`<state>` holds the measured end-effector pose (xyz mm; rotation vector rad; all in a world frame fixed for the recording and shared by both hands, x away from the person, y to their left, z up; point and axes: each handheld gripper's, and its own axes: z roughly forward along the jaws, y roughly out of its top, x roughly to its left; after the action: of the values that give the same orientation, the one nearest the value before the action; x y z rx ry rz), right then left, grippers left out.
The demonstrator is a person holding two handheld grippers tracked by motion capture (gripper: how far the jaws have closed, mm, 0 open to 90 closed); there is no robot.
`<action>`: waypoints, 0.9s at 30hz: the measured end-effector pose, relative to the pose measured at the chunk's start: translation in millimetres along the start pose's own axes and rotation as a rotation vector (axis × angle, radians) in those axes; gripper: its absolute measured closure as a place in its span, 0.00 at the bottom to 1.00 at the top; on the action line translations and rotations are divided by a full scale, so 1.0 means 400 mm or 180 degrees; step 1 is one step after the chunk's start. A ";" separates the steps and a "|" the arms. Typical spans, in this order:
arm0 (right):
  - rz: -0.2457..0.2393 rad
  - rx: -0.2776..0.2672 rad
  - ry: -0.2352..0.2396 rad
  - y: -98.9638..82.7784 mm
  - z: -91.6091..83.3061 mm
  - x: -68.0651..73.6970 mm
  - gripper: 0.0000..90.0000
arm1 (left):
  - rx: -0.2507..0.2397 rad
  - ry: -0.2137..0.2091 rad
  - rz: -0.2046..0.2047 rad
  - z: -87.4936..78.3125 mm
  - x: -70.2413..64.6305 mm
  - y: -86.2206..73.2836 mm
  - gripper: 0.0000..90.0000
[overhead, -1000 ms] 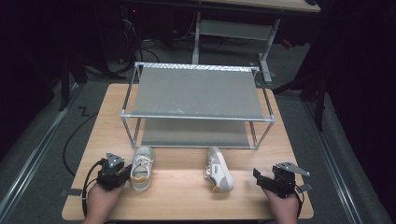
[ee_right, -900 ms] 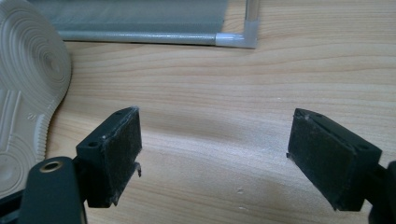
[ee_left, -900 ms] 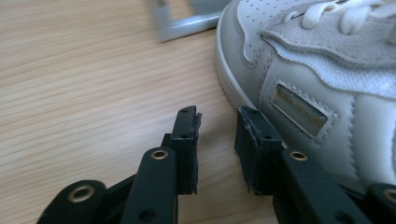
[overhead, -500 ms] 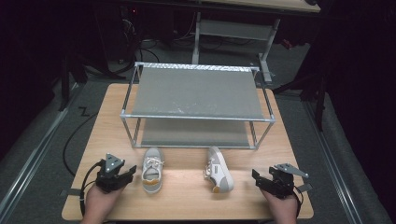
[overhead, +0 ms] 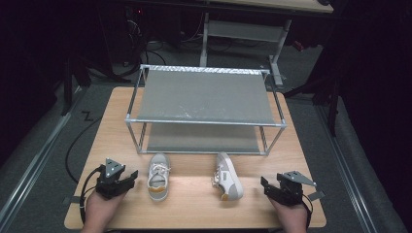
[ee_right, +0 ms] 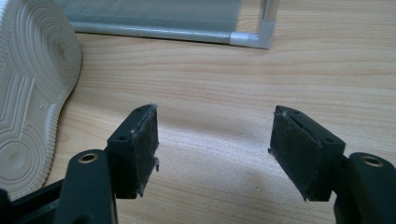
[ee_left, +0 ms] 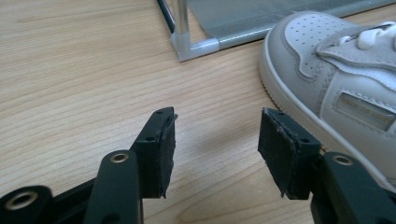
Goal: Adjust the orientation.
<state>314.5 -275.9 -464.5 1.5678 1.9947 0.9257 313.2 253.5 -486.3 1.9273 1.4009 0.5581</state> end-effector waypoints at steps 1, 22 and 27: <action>0.0002 -0.0005 0.0004 -0.001 0.000 -0.002 0.36 | -0.0006 -0.0009 0.0013 -0.001 -0.003 0.001 0.52; -0.0160 -0.0074 -0.0013 0.025 0.000 0.040 0.48 | -0.0001 -0.0029 0.0050 0.000 -0.009 -0.003 0.52; 0.0006 0.0113 -0.0119 -0.012 -0.014 -0.048 0.48 | 0.0008 -0.0060 0.0034 0.002 -0.008 -0.004 0.52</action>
<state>312.3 -296.5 -465.5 1.5947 1.9943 0.8599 311.6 250.6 -487.6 1.9383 1.3809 0.5420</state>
